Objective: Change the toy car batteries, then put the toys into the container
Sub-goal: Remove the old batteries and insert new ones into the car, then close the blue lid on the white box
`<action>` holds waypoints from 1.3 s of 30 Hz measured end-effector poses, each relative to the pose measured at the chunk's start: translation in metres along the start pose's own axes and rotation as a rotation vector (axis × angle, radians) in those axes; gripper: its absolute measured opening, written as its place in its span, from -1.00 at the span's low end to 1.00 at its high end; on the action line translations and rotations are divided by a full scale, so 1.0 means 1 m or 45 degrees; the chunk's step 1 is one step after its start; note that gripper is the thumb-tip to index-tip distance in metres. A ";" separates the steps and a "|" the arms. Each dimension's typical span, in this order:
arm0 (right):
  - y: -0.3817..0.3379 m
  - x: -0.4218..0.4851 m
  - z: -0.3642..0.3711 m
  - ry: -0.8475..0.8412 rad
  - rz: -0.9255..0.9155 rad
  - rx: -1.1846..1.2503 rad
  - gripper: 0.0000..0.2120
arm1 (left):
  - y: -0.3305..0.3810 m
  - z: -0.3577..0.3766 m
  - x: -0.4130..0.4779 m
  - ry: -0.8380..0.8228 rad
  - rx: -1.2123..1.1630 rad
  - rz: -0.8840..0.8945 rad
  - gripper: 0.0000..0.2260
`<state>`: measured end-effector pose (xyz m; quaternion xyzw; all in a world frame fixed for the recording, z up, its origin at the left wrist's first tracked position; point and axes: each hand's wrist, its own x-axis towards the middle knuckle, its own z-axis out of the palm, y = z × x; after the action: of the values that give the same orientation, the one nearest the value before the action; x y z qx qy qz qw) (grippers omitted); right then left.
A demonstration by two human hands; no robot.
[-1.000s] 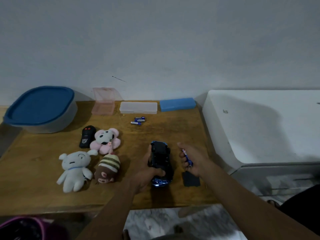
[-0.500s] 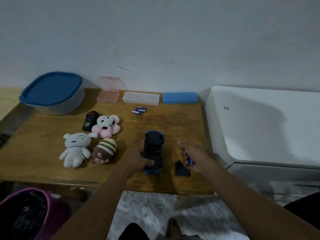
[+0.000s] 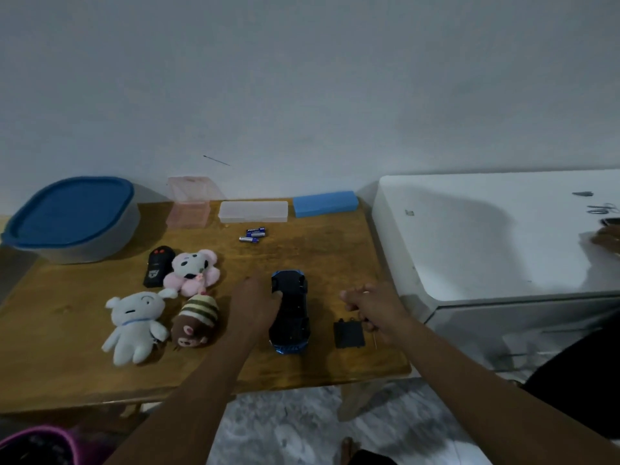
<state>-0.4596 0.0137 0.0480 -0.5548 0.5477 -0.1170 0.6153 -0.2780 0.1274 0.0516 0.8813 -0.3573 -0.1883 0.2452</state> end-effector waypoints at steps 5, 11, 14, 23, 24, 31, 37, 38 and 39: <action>-0.005 0.019 -0.017 0.086 -0.207 -0.318 -0.73 | 0.032 0.004 0.014 0.094 0.052 0.161 -0.72; -0.025 0.059 -0.052 0.182 -0.402 -0.554 -0.59 | 0.082 0.020 0.043 0.098 -0.025 0.186 -0.76; -0.033 0.079 -0.065 0.198 -0.424 -0.577 -0.74 | 0.100 0.029 0.051 0.097 -0.018 0.131 -0.61; -0.057 0.138 -0.060 0.234 -0.411 -0.544 -0.53 | 0.107 0.052 0.110 0.024 0.097 0.049 -0.59; -0.061 0.145 -0.058 0.247 -0.425 -0.546 -0.50 | 0.105 0.054 0.121 0.010 0.093 0.033 -0.58; -0.084 0.203 -0.046 0.392 -0.398 -0.559 -0.73 | 0.102 0.058 0.187 -0.005 0.116 0.122 -0.48; -0.101 0.253 -0.044 0.439 -0.396 -0.668 -0.80 | 0.103 0.086 0.249 -0.131 0.172 0.264 -0.45; -0.101 0.260 -0.044 0.430 -0.383 -0.647 -0.80 | 0.103 0.091 0.258 -0.158 0.197 0.281 -0.44; -0.102 0.266 -0.043 0.411 -0.359 -0.610 -0.78 | 0.102 0.095 0.264 -0.189 0.230 0.299 -0.43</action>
<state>-0.3477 -0.2465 -0.0049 -0.7286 0.5678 -0.1553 0.3501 -0.2031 -0.1559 -0.0087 0.8357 -0.4904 -0.1902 0.1581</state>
